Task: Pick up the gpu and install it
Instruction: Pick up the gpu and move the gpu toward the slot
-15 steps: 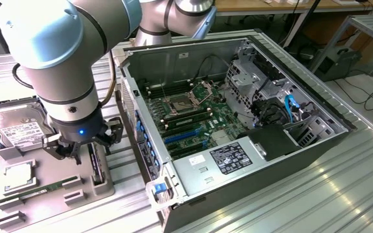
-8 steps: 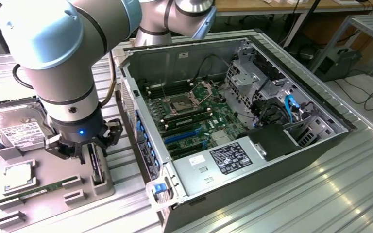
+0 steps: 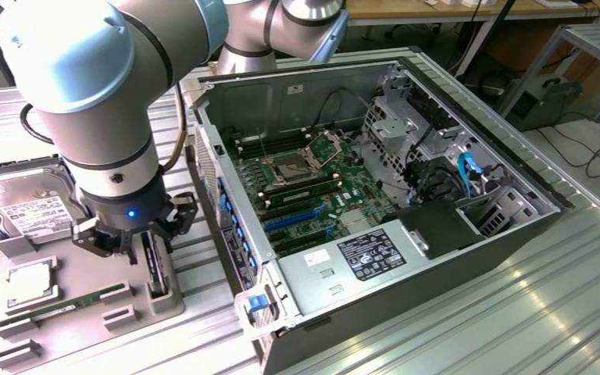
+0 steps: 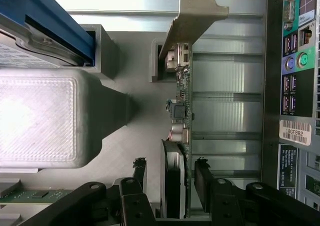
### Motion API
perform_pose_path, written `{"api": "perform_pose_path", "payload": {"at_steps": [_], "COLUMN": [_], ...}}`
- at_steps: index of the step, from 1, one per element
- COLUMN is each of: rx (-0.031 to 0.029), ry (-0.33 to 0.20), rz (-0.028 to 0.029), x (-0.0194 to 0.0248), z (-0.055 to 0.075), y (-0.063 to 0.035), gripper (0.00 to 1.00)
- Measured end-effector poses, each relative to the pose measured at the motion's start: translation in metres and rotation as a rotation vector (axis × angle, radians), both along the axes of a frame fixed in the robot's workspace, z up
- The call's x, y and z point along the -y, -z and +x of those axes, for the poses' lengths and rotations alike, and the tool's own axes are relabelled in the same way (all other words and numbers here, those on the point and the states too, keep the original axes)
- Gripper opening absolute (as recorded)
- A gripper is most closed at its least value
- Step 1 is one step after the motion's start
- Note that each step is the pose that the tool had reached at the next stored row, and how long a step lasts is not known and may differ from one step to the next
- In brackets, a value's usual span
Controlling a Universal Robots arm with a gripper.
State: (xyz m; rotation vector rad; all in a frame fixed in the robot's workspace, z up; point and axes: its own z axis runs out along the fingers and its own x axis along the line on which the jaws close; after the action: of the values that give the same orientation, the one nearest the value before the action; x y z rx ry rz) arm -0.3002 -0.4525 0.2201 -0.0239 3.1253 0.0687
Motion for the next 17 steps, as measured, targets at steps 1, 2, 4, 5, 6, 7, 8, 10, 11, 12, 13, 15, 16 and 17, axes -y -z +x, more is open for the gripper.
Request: {"api": "perform_pose_path", "payload": {"at_steps": [1, 2, 4, 5, 6, 7, 8, 10, 11, 12, 13, 15, 16, 17], "rx": [0.0, -0.0001, 0.0, 0.0, 0.0, 0.0, -0.0001, -0.0001, 0.0, 0.0, 0.0, 0.0, 0.0, 0.0], "ry": [0.0, 0.0, 0.0, 0.0, 0.0, 0.0, 0.0, 0.0, 0.0, 0.0, 0.0, 0.0, 0.0, 0.0], "rz": [0.0, -0.0001, 0.0, 0.0, 0.0, 0.0, 0.0, 0.0, 0.0, 0.0, 0.0, 0.0, 0.0, -0.0001], "x": [0.0, 0.0001, 0.0001, 0.0001, 0.0001, 0.0001, 0.0001, 0.0001, 0.0001, 0.0001, 0.0001, 0.0001, 0.0001, 0.0001], "z": [0.0, 0.0, 0.0, 0.0, 0.0, 0.0, 0.0, 0.0, 0.0, 0.0, 0.0, 0.0, 0.0, 0.0], "y": [0.0, 0.0, 0.0, 0.0, 0.0, 0.0, 0.0, 0.0, 0.0, 0.0, 0.0, 0.0, 0.0, 0.0], "gripper": [0.51, 0.51, 0.5, 0.43, 0.36, 0.31, 0.28, 0.28, 0.28, 0.28, 0.28, 0.28, 0.28, 0.28]}}
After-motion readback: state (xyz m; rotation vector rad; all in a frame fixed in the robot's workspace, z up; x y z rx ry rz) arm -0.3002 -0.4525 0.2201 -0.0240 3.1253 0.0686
